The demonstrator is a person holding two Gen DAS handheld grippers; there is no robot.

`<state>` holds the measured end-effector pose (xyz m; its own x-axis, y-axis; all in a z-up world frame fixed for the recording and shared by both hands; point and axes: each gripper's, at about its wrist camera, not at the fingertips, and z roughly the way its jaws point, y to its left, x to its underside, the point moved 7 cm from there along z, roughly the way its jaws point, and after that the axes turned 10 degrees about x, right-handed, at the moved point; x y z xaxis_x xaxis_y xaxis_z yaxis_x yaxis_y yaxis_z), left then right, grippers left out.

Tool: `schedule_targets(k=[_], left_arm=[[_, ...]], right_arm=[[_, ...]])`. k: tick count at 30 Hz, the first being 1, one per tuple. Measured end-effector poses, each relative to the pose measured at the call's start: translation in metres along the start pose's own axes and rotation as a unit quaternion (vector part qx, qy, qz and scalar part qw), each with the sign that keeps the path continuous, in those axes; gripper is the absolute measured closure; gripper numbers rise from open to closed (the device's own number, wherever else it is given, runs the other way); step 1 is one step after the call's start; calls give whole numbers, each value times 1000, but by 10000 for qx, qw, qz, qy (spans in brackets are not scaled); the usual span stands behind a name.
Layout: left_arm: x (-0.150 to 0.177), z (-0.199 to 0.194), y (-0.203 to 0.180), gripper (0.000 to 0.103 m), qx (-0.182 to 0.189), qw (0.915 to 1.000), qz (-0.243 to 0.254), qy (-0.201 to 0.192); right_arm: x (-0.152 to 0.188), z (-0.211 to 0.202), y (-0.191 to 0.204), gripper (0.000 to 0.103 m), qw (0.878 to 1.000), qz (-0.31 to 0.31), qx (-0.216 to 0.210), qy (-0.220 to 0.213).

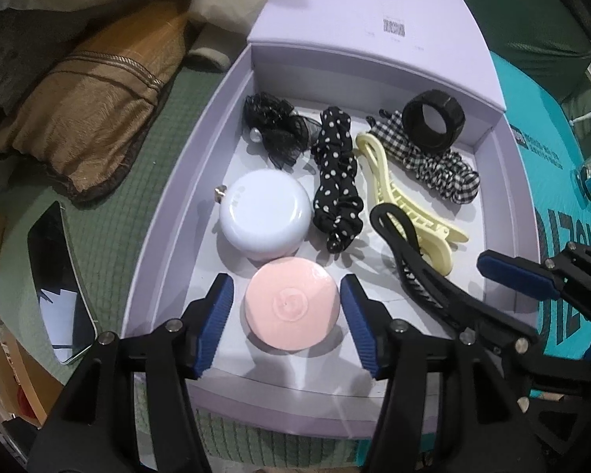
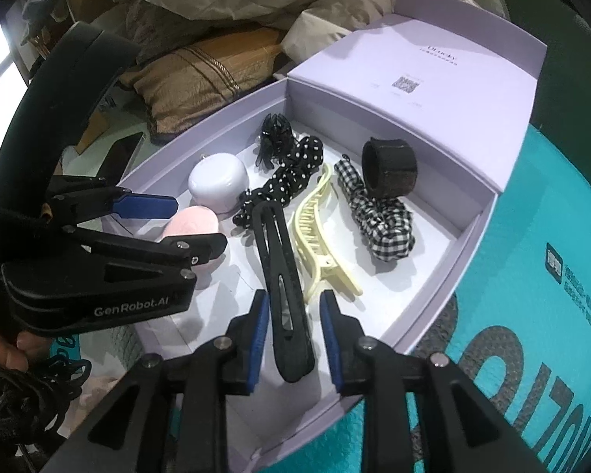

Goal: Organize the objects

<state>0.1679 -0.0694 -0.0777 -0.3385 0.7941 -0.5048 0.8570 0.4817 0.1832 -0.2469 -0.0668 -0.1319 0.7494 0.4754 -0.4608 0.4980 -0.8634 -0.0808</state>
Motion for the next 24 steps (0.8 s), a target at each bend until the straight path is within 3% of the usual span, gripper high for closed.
schedule_targets(k=[4, 5, 11, 17, 19, 24], left_arm=[[-2, -9, -6, 47, -81, 9999, 98, -108], [-5, -11, -6, 47, -118, 9991, 310, -256], [-14, -28, -10, 47, -83, 9979, 246, -588], [-43, -33, -12, 47, -206, 9953, 339, -879], [-43, -45, -1, 47, -267, 9945, 381, -938], [-36, -80, -16, 45, -367, 9919, 497, -1110]], right_arm=[[-1, -7, -3, 66, 9999, 90, 57, -60], [-2, -7, -4, 65, 9999, 109, 71, -66], [-6, -20, -20, 52, 9988, 354, 284, -199], [-10, -33, -32, 49, 9969, 527, 453, -378], [-11, -41, -36, 48, 9962, 546, 503, -453], [-13, -65, -40, 48, 9947, 605, 561, -619]])
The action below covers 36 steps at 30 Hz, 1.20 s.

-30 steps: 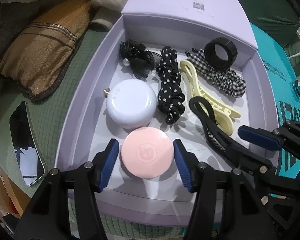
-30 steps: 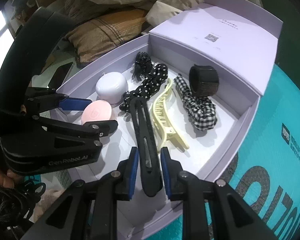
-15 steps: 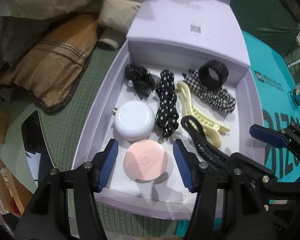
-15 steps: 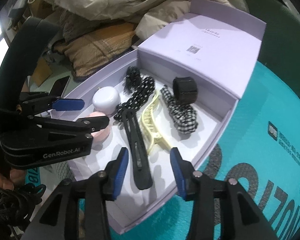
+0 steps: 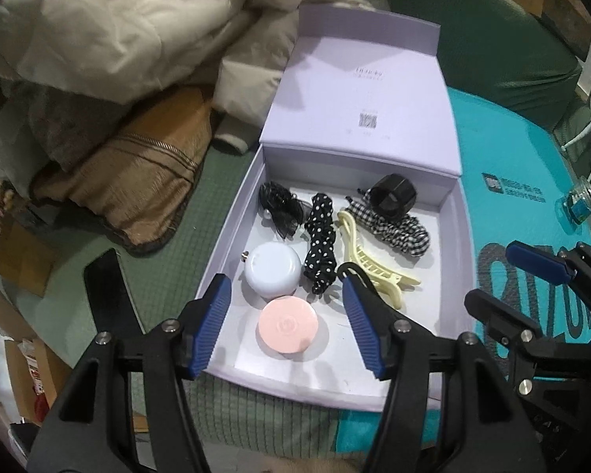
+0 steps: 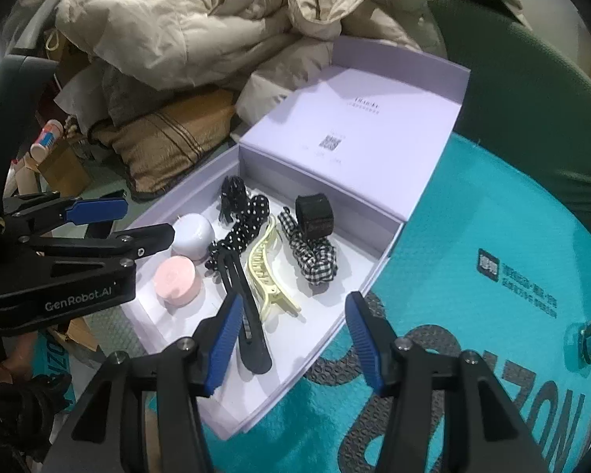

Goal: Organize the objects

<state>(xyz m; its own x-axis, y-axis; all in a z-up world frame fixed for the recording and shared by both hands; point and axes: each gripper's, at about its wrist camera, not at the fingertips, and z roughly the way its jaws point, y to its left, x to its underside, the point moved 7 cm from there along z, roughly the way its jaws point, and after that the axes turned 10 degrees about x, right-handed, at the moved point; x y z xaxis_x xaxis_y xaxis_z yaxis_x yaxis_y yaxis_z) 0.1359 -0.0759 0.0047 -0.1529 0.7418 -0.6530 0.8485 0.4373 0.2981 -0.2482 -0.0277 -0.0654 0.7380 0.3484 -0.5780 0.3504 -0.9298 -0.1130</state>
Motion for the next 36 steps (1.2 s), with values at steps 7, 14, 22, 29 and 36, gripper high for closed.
schedule_targets(k=[7, 14, 22, 29, 36], left_arm=[[1, -48, -14, 41, -127, 9992, 143, -340], [12, -98, -28, 24, -275, 9966, 192, -747], [37, -132, -46, 10, -341, 9947, 259, -935], [67, -143, -58, 9, -190, 9953, 245, -914], [94, -150, -67, 9, -58, 9955, 272, -908]], right_arm=[[-2, -40, -5, 44, 9994, 25, 171, -300], [4, -95, -12, 32, 9966, 139, 416, -696], [24, -144, -20, 25, 9935, 313, 564, -942], [56, -165, -21, 23, 9933, 421, 551, -922], [83, -173, -15, 23, 9943, 428, 456, -861]])
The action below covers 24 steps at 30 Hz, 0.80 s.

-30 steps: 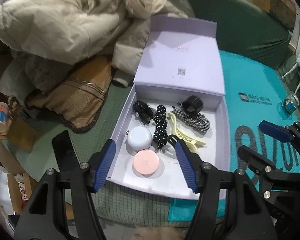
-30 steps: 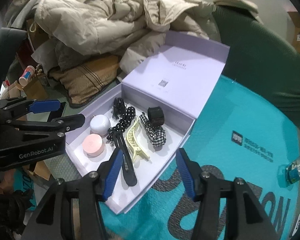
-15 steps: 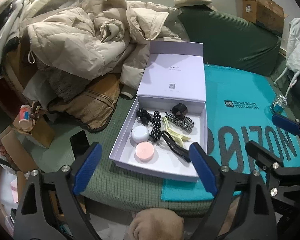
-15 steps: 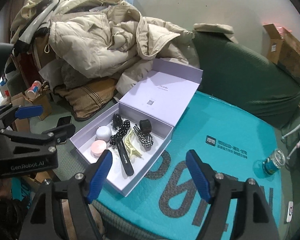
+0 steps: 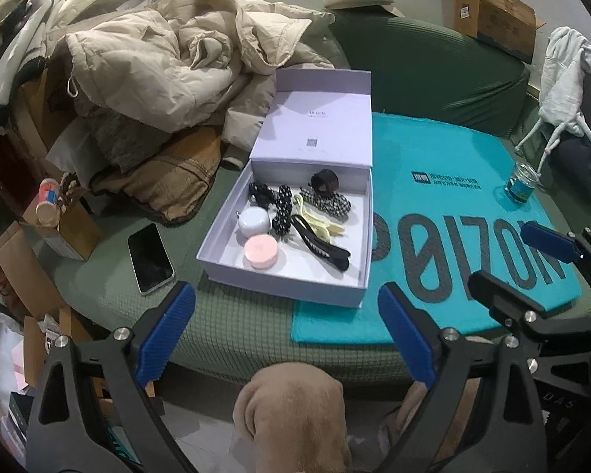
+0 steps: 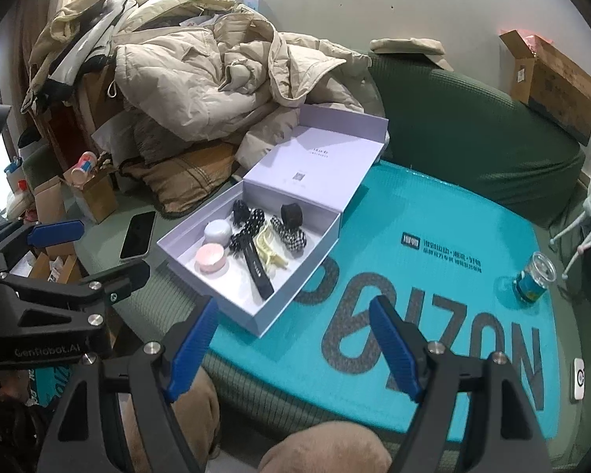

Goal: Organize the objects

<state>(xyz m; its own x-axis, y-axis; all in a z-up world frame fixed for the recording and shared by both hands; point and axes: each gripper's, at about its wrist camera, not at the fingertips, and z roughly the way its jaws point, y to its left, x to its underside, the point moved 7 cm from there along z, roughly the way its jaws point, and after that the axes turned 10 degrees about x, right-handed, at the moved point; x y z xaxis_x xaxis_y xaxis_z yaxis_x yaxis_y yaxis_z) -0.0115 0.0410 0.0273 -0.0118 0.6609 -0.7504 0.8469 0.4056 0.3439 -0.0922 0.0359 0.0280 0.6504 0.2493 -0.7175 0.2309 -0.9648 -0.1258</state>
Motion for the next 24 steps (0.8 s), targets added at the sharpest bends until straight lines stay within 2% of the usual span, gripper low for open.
schedule_targets(k=[11, 24], left_arm=[[23, -4, 4, 9, 18, 9998, -57, 171], [30, -7, 7, 9, 45, 9996, -117, 238]], right_arm=[[24, -10, 11, 23, 9999, -24, -120, 85], [28, -14, 17, 23, 9997, -101, -205, 96]])
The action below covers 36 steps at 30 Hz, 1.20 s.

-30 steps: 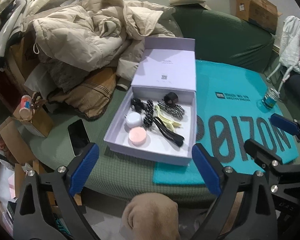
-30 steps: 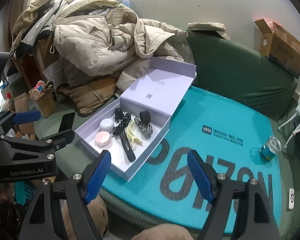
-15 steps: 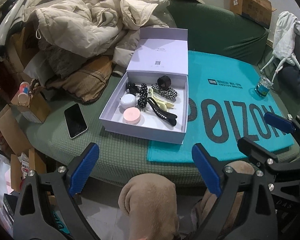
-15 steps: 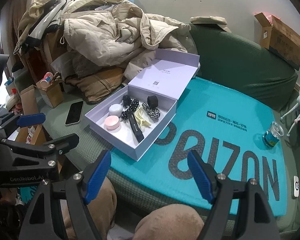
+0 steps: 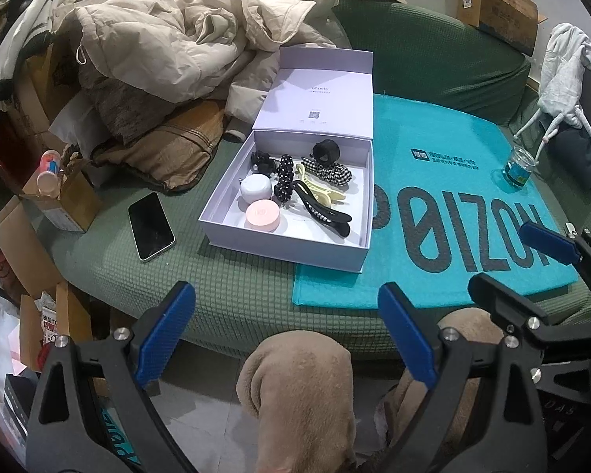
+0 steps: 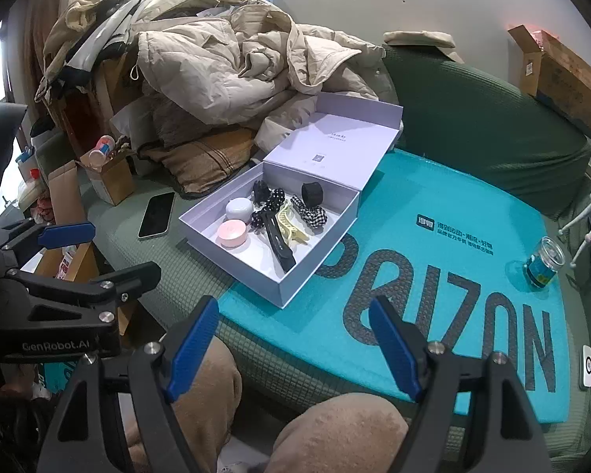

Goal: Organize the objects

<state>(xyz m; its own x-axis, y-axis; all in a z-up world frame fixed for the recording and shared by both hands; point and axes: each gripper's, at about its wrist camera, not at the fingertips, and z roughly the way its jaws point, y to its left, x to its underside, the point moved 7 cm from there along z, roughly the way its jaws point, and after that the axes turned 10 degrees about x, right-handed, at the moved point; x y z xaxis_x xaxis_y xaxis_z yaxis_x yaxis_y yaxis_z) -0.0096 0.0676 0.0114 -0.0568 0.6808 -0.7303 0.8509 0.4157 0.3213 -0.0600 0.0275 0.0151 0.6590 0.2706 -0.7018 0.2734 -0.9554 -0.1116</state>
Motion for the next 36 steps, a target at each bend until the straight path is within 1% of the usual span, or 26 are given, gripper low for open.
schedule_targets(k=[36], left_arm=[[5, 7, 0, 9, -13, 9999, -40, 104]], right_arm=[[3, 8, 0, 23, 9999, 62, -36, 102]])
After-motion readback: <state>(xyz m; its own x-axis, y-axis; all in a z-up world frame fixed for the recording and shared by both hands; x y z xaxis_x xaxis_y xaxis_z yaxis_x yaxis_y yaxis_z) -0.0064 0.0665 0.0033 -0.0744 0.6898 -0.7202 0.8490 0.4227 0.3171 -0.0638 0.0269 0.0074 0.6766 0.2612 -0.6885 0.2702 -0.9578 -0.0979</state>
